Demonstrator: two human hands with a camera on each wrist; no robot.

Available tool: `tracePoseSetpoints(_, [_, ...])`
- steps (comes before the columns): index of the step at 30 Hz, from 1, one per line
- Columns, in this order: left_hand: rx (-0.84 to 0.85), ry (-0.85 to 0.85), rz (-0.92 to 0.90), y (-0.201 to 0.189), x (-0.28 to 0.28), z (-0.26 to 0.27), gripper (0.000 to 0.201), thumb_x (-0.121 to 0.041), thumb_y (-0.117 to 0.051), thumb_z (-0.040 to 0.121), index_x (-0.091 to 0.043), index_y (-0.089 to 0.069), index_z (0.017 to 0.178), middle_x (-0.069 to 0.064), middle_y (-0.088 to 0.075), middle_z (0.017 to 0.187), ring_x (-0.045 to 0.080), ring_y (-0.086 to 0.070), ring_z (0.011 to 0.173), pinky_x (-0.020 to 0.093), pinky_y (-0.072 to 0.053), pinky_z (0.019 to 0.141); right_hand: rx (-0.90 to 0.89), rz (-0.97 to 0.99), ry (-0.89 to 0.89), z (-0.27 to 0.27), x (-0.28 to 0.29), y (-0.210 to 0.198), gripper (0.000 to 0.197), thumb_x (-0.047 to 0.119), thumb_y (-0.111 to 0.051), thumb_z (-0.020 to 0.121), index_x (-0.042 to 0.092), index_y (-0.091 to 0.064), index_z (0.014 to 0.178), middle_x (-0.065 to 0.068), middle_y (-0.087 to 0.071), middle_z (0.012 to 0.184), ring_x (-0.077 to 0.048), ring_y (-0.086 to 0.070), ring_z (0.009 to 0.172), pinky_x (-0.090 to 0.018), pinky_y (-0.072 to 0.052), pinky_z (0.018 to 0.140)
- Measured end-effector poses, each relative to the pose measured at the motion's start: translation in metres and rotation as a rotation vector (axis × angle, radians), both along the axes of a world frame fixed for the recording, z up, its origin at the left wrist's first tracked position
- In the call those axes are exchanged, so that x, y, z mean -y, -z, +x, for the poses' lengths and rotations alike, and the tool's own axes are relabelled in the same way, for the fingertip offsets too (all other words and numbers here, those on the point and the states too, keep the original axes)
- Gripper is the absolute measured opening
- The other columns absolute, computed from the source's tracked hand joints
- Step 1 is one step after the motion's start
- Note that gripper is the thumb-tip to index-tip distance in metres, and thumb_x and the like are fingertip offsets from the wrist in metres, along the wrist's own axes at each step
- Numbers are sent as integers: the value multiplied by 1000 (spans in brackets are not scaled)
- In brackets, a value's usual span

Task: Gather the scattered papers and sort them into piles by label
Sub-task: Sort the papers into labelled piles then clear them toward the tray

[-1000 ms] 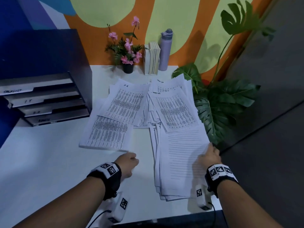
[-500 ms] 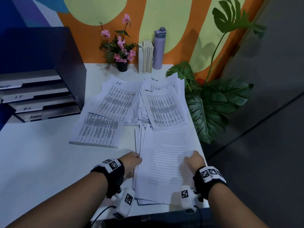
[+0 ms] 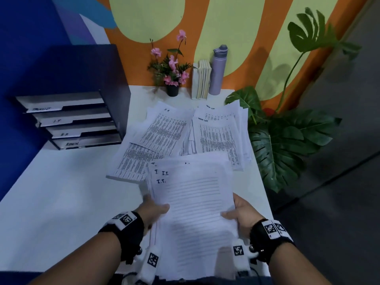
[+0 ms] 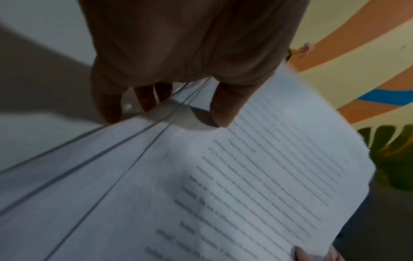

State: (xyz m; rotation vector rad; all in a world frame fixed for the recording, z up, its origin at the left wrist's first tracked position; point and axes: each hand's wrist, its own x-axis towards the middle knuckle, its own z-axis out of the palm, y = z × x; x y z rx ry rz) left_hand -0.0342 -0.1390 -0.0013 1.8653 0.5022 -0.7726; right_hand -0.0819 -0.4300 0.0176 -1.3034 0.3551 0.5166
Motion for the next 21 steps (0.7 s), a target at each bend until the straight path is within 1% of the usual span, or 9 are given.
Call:
tracePoseSetpoints(3, [218,-242,-217,-18,-19,7,75,-26,-71,66,-21,-38,133,19,-53,133,33,-55,121,51,-45,101,139,-20,93,20,-20,-27,59,-29,-51,75,4,-57,123,-18,-69,115,-33,-67,106,-50,-49,98])
tracePoseSetpoints(7, [552,-211,-223,-75,-57,28,52,-24,-63,86,-30,-44,134,-1,-62,126,22,-58,117,49,-46,100,361,-125,147,53,-72,-71,56,-17,-55,86,14,-52,133,-7,-67,124,-26,-62,118,-44,-47,102])
tracePoseSetpoints(11, [764,-364,-120,-122,-88,29,18,-11,-48,99,-14,-47,117,2,-62,113,22,-58,110,38,-44,97,480,-197,155,65,-133,-93,49,-2,-59,90,23,-51,131,3,-68,122,-17,-63,115,-44,-47,103])
tracePoseSetpoints(13, [842,-409,-159,-136,-105,23,19,-8,-48,99,-14,-47,117,2,-61,112,20,-57,111,32,-44,93,488,-209,156,63,-159,-97,48,-4,-58,91,26,-52,128,8,-70,113,-5,-66,106,-33,-51,98])
tracePoseSetpoints(14, [863,-420,-192,-140,-114,21,23,-8,-50,98,-16,-47,119,0,-62,114,17,-57,112,29,-44,92,491,-208,153,62,-171,-98,48,-5,-58,90,28,-52,125,11,-71,107,1,-67,98,-23,-53,90])
tracePoseSetpoints(15, [889,-416,-224,-140,-124,19,28,-9,-53,97,-21,-47,122,-2,-63,117,14,-59,112,27,-45,92,491,-210,146,62,-181,-98,47,-6,-59,89,27,-51,123,13,-69,102,6,-67,89,-15,-53,80])
tracePoseSetpoints(17, [910,-416,-233,-137,-141,15,32,-14,-60,93,-29,-47,118,-2,-65,115,4,-64,102,26,-49,86,520,-209,131,62,-199,-99,48,-7,-63,86,24,-48,119,11,-66,99,4,-66,81,-9,-50,68])
tracePoseSetpoints(19, [918,-425,-211,-137,-152,15,25,-30,-65,89,-33,-48,106,-3,-65,104,-5,-63,85,22,-48,76,602,-229,114,63,-212,-104,51,-12,-63,82,25,-46,114,9,-60,100,4,-61,80,-9,-47,68])
tracePoseSetpoints(21, [930,-428,-178,-136,-159,18,28,-46,-63,80,-34,-47,100,-6,-62,98,-8,-60,77,15,-46,68,687,-236,109,66,-222,-114,58,-18,-59,79,24,-45,118,11,-53,102,11,-55,80,-4,-43,70])
